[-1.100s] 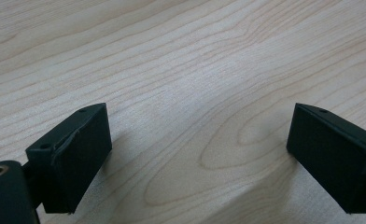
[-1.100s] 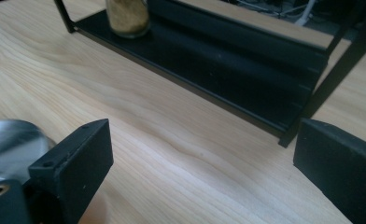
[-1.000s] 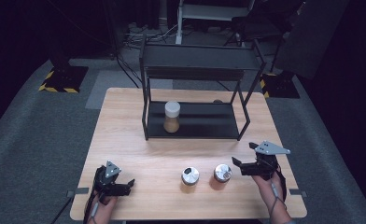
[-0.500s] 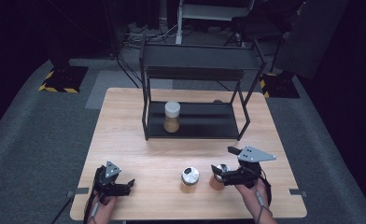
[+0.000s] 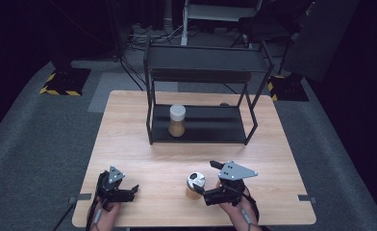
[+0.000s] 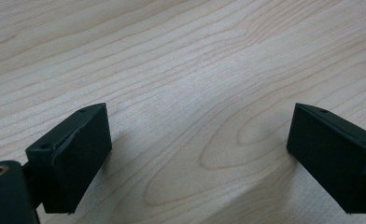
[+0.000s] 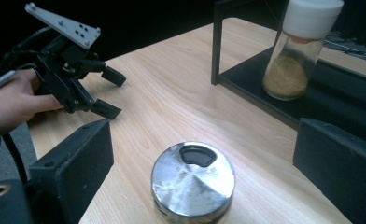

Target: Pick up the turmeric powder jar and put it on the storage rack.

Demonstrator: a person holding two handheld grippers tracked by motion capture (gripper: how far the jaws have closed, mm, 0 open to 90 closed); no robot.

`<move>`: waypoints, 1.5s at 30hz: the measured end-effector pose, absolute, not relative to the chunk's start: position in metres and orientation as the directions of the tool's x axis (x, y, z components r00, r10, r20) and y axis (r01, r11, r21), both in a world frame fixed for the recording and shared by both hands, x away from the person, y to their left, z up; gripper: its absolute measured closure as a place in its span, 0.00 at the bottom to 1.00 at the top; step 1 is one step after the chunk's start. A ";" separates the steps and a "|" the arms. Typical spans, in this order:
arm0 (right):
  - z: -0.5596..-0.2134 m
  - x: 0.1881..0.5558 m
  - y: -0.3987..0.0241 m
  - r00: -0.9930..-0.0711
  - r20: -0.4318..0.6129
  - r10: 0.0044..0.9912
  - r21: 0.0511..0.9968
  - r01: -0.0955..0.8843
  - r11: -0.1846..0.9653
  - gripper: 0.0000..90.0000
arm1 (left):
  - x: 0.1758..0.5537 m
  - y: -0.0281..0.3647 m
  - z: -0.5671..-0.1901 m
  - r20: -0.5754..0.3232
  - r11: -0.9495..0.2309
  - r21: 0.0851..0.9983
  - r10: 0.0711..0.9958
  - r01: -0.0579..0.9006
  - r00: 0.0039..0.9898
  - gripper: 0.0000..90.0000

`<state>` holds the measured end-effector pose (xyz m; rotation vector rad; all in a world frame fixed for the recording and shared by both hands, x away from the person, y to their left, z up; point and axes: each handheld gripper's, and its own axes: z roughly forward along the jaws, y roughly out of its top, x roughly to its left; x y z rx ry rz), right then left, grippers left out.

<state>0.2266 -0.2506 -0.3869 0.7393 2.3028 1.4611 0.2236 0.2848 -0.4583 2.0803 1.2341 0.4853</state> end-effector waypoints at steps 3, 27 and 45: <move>-0.394 0.223 -0.241 -0.811 0.006 0.585 0.896 0.264 0.357 0.07 | 0.224 0.285 -0.459 -0.018 -0.334 0.703 0.874 0.628 0.485 0.07; -0.431 0.231 -0.202 -0.773 -0.009 0.634 0.803 0.372 0.465 0.23 | 0.224 0.285 -0.458 -0.017 -0.335 0.702 0.874 0.628 0.486 0.07; -0.441 0.236 -0.200 -0.777 -0.009 0.629 0.781 0.388 0.490 0.34 | 0.224 0.285 -0.459 -0.016 -0.337 0.703 0.873 0.626 0.487 0.07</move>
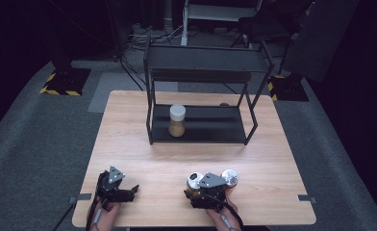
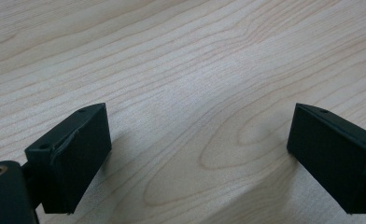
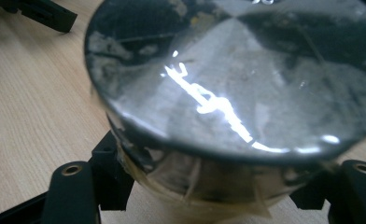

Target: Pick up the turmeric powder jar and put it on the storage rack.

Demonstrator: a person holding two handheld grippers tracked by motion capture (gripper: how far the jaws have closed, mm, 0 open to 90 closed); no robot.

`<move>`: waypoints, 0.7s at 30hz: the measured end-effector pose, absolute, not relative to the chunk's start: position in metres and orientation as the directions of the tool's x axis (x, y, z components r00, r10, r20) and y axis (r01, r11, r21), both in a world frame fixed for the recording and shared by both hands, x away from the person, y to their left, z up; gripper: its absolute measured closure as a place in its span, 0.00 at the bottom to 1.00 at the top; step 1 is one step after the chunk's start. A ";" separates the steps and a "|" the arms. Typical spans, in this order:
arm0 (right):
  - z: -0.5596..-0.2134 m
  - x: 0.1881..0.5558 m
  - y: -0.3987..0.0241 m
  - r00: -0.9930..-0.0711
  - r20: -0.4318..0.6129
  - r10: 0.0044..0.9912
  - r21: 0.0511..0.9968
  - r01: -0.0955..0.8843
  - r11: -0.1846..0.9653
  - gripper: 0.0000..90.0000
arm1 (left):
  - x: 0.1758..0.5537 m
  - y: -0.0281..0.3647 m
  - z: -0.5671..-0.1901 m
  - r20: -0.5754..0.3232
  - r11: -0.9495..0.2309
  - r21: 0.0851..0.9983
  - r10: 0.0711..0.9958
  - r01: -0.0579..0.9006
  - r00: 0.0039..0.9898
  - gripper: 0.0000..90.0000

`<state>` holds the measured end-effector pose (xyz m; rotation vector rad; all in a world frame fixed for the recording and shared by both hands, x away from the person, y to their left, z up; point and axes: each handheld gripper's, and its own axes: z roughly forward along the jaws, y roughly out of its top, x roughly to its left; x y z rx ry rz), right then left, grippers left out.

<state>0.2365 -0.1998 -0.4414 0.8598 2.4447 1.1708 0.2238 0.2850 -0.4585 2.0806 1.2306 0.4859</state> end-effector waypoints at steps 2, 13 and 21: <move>-0.439 0.235 -0.199 -0.781 -0.027 0.624 0.784 0.370 0.498 0.34 | 0.224 0.285 -0.459 -0.017 -0.336 0.703 0.873 0.626 0.487 0.07; -0.386 0.253 -0.209 -0.761 -0.008 0.649 0.812 0.374 0.448 0.34 | 0.224 0.285 -0.459 -0.017 -0.336 0.704 0.873 0.626 0.487 0.07; -0.341 0.291 -0.205 -0.725 -0.016 0.689 0.809 0.395 0.435 0.34 | 0.225 0.285 -0.459 -0.017 -0.338 0.702 0.872 0.627 0.488 0.06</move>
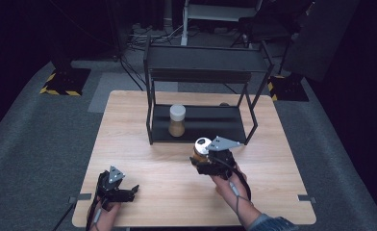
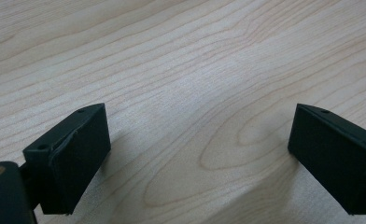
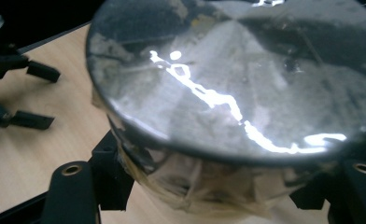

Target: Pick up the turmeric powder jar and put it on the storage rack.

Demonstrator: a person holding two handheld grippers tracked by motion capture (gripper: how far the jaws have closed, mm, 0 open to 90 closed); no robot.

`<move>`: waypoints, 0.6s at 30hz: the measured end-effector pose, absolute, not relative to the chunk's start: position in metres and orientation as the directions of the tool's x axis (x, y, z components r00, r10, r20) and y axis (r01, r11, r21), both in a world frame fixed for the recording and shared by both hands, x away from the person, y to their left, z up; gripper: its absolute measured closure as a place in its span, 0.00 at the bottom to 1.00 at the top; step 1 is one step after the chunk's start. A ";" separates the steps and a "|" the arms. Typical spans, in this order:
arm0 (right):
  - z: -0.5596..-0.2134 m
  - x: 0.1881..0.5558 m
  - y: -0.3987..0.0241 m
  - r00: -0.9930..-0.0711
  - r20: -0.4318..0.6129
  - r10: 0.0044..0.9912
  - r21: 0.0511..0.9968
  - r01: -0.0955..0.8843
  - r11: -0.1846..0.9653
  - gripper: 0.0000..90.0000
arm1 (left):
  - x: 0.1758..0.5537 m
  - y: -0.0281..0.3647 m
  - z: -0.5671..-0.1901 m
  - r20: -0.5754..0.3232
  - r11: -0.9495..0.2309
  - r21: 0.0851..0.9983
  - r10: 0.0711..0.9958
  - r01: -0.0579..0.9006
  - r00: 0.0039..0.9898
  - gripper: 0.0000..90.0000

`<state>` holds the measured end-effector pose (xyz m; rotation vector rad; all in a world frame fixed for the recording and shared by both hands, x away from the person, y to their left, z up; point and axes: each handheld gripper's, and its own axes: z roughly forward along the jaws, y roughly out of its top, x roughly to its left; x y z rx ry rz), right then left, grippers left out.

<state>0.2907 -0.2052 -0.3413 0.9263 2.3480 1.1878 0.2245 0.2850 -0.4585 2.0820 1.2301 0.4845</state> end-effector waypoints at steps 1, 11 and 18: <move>-0.341 0.291 -0.205 -0.725 -0.016 0.689 0.809 0.395 0.435 0.34 | 0.225 0.285 -0.458 -0.017 -0.338 0.702 0.872 0.627 0.489 0.06; -0.313 0.356 -0.190 -0.664 0.015 0.747 0.768 0.486 0.417 0.34 | 0.225 0.285 -0.459 -0.018 -0.336 0.703 0.873 0.627 0.488 0.06; -0.319 0.403 -0.180 -0.654 0.016 0.757 0.746 0.512 0.426 0.34 | 0.225 0.285 -0.459 -0.017 -0.338 0.702 0.872 0.627 0.489 0.06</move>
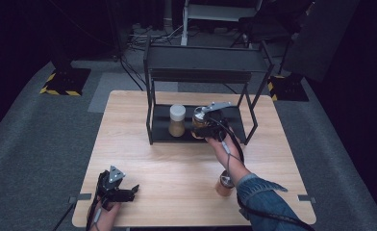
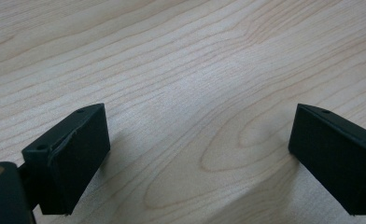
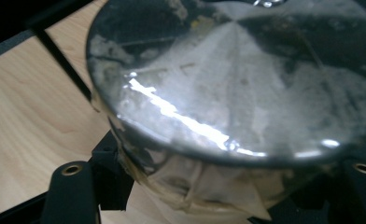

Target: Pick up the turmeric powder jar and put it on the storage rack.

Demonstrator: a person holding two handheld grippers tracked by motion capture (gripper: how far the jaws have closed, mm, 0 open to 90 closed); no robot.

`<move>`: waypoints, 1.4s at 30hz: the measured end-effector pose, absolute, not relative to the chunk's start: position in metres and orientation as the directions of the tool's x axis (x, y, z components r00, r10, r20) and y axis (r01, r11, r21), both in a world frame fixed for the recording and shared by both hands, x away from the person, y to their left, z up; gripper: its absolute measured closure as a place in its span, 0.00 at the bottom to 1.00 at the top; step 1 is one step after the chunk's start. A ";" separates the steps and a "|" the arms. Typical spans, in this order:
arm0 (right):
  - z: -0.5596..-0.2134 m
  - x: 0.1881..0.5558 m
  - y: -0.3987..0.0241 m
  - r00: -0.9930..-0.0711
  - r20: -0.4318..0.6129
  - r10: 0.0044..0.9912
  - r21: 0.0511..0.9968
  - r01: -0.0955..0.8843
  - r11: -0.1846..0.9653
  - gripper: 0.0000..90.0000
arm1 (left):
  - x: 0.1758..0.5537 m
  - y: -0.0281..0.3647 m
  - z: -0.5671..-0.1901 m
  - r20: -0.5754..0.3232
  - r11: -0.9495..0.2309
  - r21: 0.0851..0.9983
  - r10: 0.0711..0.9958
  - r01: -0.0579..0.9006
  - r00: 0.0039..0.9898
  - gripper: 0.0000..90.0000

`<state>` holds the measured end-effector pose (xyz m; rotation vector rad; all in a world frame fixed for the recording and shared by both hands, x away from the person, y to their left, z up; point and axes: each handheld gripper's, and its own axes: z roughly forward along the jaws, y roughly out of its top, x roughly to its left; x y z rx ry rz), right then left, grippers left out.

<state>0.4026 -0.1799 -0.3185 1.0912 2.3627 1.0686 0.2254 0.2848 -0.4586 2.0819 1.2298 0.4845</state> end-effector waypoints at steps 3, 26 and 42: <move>-0.325 0.423 -0.174 -0.646 0.015 0.763 0.720 0.536 0.440 0.34 | 0.226 0.285 -0.458 -0.017 -0.339 0.702 0.872 0.627 0.490 0.06; -0.347 0.467 -0.178 -0.680 0.002 0.733 0.667 0.547 0.506 0.34 | 0.226 0.284 -0.458 -0.017 -0.338 0.699 0.873 0.630 0.487 0.06; -0.340 0.472 -0.190 -0.681 0.004 0.732 0.691 0.531 0.491 0.34 | 0.226 0.284 -0.458 -0.017 -0.338 0.699 0.873 0.630 0.487 0.06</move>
